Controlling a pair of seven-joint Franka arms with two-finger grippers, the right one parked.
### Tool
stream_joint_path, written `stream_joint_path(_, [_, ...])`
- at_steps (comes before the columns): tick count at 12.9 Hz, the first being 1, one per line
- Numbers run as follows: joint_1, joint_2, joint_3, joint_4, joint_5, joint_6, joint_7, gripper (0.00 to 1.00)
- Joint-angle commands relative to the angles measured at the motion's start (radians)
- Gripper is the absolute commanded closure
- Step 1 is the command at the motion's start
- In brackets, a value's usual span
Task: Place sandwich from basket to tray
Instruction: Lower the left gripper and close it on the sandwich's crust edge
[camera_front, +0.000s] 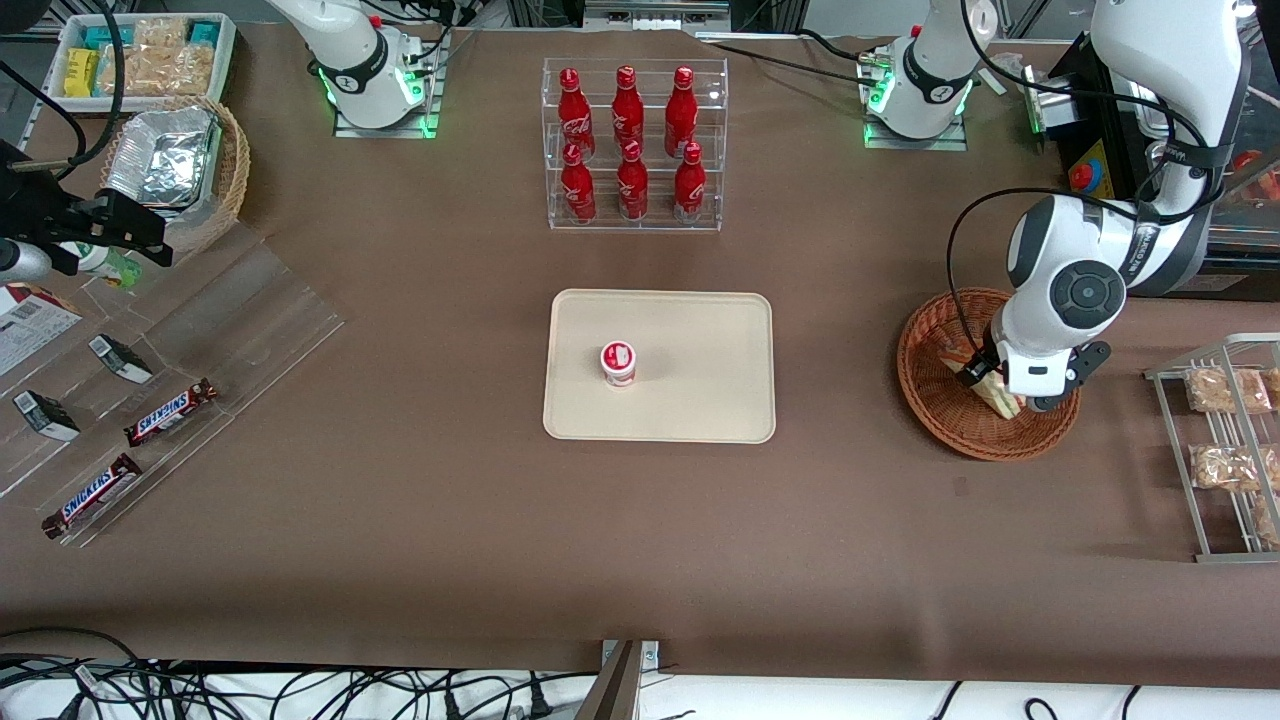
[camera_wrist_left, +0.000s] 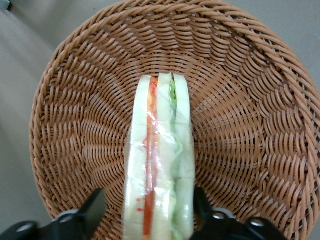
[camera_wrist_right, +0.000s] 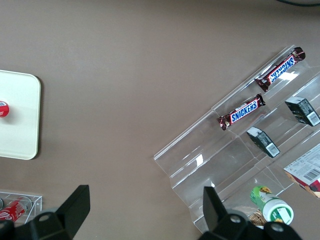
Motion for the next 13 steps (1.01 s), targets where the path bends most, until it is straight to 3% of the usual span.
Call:
stream_joint_path(1, [-0.004,-0.021,-0.003,-0.022,0.027,0.011,-0.025,0.55])
stream_joint_path(2, [-0.004,-0.021,-0.003,-0.022,0.027,0.011,-0.025,0.59])
stream_joint_path(7, [-0.008,-0.029,-0.004,-0.001,0.027,-0.001,-0.010,0.59])
stream_joint_path(13, [-0.008,-0.053,-0.029,0.081,0.027,-0.131,0.060,0.64])
